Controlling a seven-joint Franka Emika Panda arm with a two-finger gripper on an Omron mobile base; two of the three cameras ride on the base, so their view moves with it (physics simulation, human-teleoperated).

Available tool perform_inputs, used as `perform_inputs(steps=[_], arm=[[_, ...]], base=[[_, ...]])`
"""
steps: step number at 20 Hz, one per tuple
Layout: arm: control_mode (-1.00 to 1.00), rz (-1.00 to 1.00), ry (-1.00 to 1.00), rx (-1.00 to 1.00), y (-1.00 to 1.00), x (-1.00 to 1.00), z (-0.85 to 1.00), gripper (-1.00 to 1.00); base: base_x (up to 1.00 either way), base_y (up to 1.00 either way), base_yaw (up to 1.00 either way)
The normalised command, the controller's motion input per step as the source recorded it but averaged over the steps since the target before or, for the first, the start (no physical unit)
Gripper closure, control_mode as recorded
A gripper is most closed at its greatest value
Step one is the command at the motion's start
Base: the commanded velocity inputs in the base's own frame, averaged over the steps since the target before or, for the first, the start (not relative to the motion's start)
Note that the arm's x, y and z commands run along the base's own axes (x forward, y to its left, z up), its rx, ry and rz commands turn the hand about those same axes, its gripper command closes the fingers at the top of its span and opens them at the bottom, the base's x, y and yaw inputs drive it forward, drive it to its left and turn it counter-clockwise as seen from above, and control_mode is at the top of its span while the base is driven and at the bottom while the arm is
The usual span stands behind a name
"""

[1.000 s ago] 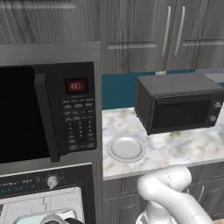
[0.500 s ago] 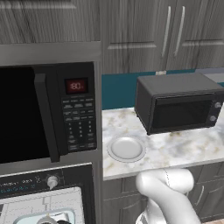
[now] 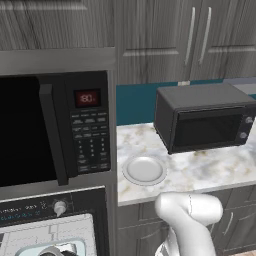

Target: Place the steak on the bottom rack of the oven.

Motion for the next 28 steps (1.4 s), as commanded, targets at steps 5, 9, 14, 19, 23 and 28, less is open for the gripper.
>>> perform_inputs(steps=[5,9,14,19,23,28], arm=[[-1.00,-0.06,0.00,0.00,0.06,0.27,-0.44,1.00],[-1.00,-0.08,0.02,0.00,0.05,0.34,-0.36,1.00],[-1.00,-0.08,0.01,0.00,0.03,0.34,-0.30,1.00],[-1.00,-0.05,0.00,0.00,0.16,0.12,-0.50,1.00],[-1.00,0.00,0.02,0.00,0.05,0.00,-0.27,1.00],[-1.00,0.00,0.07,0.00,0.00,0.00,-0.21,-1.00]], base=[[0.00,0.00,0.00],[0.00,0.00,0.00],[0.00,0.00,0.00],[0.00,0.00,0.00],[0.00,0.00,0.00],[0.00,0.00,0.00]])
